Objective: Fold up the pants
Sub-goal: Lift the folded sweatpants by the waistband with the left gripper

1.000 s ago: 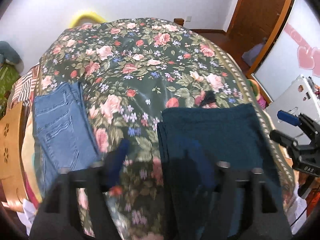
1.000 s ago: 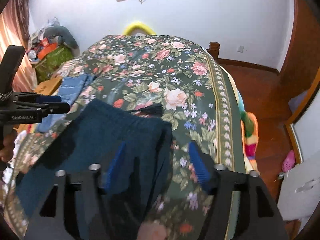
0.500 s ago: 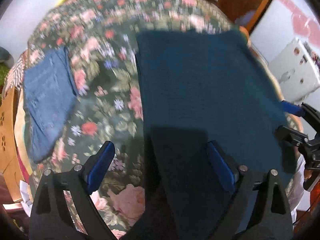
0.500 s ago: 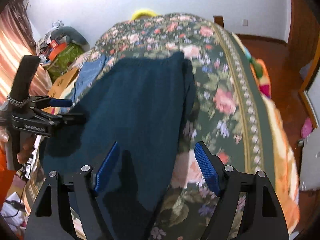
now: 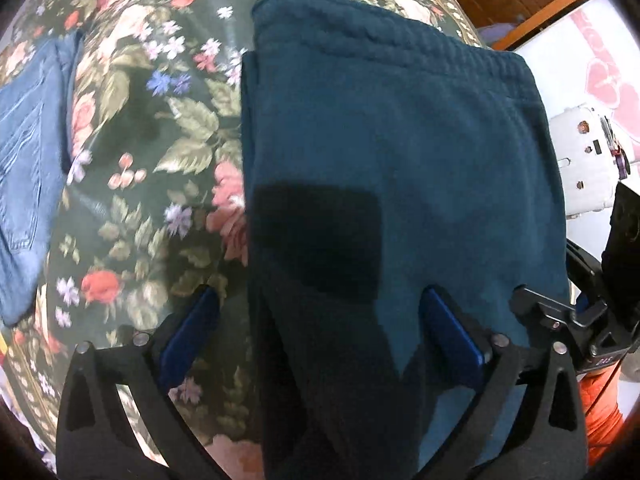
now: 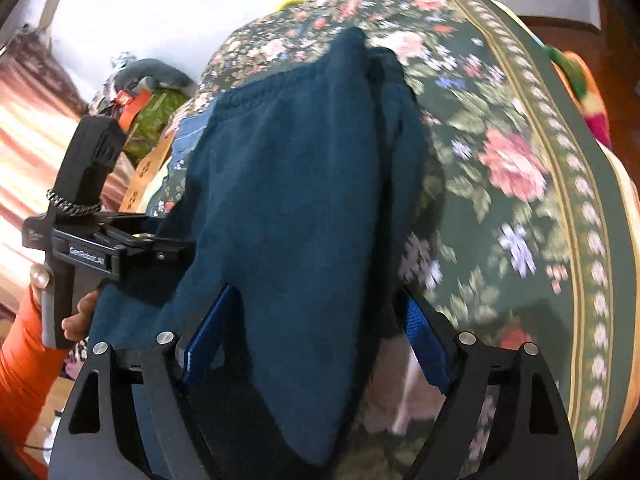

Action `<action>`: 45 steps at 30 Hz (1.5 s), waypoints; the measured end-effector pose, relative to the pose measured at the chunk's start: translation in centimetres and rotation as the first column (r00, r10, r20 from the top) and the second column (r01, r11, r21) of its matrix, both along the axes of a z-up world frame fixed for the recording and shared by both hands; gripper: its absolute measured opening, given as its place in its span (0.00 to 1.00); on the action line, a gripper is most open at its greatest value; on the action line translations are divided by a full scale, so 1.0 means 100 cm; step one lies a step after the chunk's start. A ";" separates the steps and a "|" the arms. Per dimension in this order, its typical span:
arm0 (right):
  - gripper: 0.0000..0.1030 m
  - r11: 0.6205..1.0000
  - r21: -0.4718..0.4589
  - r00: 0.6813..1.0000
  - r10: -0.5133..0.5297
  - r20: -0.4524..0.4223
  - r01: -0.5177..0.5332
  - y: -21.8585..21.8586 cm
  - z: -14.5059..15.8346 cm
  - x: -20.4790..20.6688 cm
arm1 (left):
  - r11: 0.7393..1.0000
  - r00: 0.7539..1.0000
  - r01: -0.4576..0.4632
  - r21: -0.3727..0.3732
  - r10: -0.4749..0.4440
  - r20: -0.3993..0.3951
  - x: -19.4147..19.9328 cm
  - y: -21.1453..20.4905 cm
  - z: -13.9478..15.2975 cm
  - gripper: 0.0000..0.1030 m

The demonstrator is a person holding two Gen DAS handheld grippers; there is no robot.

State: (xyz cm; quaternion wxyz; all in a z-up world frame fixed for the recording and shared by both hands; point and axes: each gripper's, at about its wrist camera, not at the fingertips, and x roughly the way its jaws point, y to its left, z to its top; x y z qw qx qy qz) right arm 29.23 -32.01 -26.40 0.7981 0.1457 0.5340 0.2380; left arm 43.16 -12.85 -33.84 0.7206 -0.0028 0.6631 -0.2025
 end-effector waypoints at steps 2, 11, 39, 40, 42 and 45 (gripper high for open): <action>0.77 1.000 0.016 1.000 0.000 -0.006 0.000 0.002 -0.002 0.005 | 1.000 1.000 0.003 -0.013 -0.003 -0.002 0.000 -0.002 0.000 0.95; 0.36 1.000 -0.007 0.998 0.019 0.052 -0.019 0.017 0.018 -0.008 | 0.999 0.995 0.049 -0.025 -0.046 0.091 -0.030 -0.015 0.023 0.47; 0.29 0.970 -0.011 0.858 0.221 0.464 -0.244 0.212 0.175 0.035 | 0.953 0.730 -0.281 -0.113 0.289 0.619 -0.056 0.211 0.223 0.26; 0.29 0.967 -0.011 0.855 0.229 0.465 -0.253 0.219 0.173 0.041 | 0.948 0.722 -0.295 -0.119 0.303 0.622 -0.051 0.221 0.220 0.25; 0.29 0.963 -0.010 0.855 0.245 0.458 -0.271 0.236 0.167 0.053 | 0.936 0.711 -0.323 -0.141 0.338 0.616 -0.042 0.242 0.214 0.24; 0.29 0.960 -0.006 0.862 0.254 0.440 -0.280 0.257 0.153 0.074 | 0.921 0.706 -0.357 -0.158 0.376 0.601 -0.027 0.265 0.200 0.23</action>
